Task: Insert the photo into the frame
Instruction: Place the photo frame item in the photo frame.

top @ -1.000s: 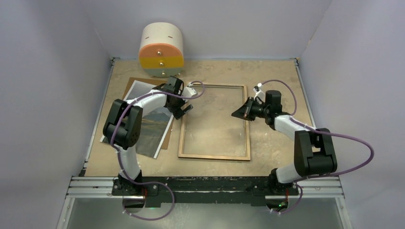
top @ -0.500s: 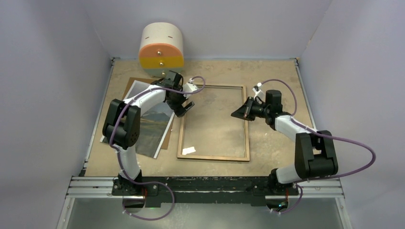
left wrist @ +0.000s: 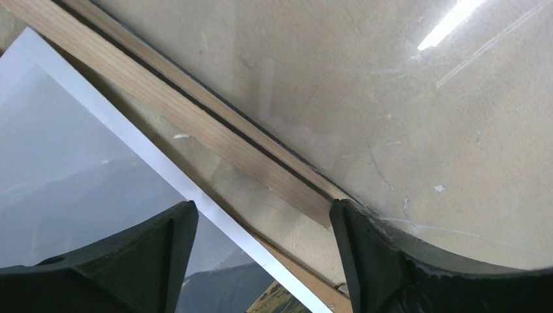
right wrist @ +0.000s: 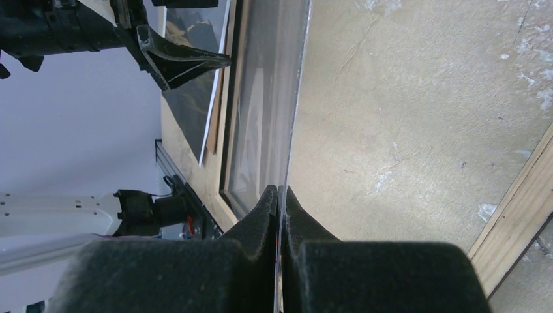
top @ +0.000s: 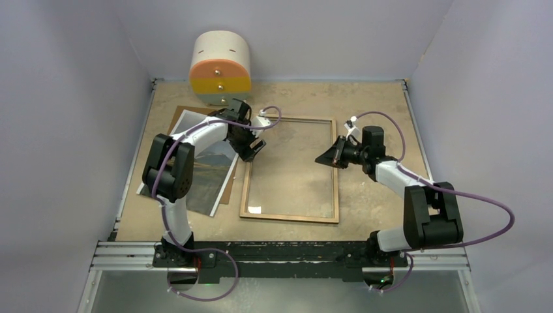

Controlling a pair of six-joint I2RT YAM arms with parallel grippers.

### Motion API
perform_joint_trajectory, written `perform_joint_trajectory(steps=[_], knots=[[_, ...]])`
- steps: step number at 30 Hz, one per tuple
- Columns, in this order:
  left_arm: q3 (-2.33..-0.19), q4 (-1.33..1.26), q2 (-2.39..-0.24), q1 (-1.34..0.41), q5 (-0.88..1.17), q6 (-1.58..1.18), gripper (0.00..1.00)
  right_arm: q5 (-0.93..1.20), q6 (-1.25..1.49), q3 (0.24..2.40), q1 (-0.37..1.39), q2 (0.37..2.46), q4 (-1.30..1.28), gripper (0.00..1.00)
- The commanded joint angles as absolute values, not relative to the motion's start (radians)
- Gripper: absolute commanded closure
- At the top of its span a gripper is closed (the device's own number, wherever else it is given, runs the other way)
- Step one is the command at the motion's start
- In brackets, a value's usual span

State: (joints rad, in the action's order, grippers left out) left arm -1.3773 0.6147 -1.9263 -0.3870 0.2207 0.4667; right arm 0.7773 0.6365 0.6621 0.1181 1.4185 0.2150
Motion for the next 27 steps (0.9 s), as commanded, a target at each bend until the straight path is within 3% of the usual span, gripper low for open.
perform_joint_trajectory(steps=[1,18,27], knots=[[-1.350,0.595,-1.917,-0.385,0.225,0.492,0.24,0.801,0.640,0.681,0.130,1.418,0.204,1.00],[-1.286,0.554,-1.917,-0.388,0.215,0.533,0.37,0.759,0.593,0.772,0.140,1.468,0.114,1.00],[-1.285,0.557,-1.908,-0.388,0.218,0.531,0.38,0.732,0.595,0.775,0.141,1.487,0.094,1.00]])
